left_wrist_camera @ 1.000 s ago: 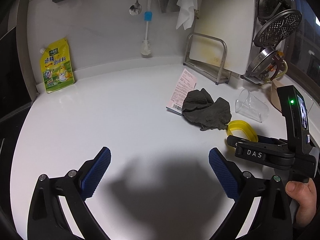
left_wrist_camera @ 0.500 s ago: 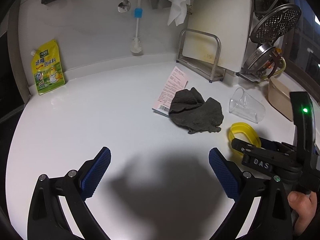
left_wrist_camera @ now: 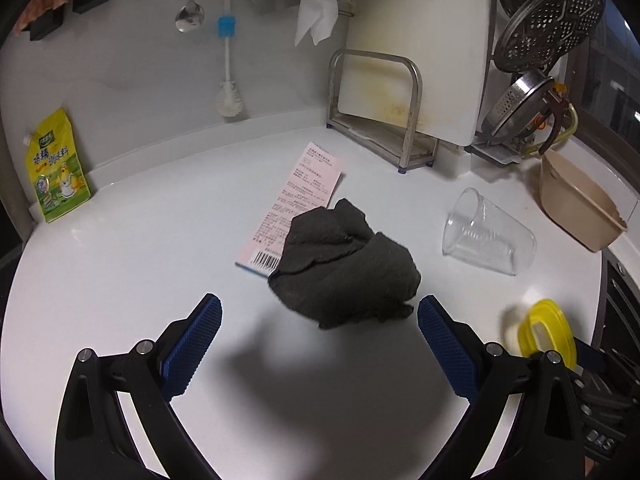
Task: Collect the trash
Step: 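Grasp the yellow lid rim with the right tool while the left tool grasps the dark grey cloth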
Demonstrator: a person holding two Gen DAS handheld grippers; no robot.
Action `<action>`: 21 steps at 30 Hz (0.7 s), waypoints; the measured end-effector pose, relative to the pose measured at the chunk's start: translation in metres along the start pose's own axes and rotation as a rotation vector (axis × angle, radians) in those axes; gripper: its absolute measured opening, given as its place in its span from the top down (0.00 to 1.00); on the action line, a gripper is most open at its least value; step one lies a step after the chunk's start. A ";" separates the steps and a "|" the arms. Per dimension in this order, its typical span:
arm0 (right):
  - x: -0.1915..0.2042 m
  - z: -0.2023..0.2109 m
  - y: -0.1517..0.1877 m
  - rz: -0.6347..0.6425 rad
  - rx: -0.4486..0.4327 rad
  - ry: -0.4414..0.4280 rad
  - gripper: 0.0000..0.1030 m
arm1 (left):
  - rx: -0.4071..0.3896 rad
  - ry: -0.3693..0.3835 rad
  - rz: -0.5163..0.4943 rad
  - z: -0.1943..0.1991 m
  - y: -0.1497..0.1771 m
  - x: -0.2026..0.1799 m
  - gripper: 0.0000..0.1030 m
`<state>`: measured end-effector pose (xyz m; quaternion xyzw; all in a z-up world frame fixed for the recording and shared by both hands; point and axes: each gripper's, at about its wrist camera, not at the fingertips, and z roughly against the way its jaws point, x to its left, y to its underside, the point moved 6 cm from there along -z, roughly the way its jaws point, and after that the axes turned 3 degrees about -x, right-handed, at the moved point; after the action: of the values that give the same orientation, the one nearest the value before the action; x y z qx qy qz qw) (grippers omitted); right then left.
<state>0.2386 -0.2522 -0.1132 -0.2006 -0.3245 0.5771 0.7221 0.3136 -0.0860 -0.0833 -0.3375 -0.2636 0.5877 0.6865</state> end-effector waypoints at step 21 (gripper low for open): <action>-0.008 0.007 -0.003 -0.045 -0.011 -0.031 0.34 | 0.110 -0.010 -0.038 -0.062 -0.002 -0.023 0.58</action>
<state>0.2350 -0.2615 -0.1086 -0.1884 -0.3432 0.5621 0.7285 0.3581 -0.1186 -0.1198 -0.2911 -0.2407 0.5899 0.7137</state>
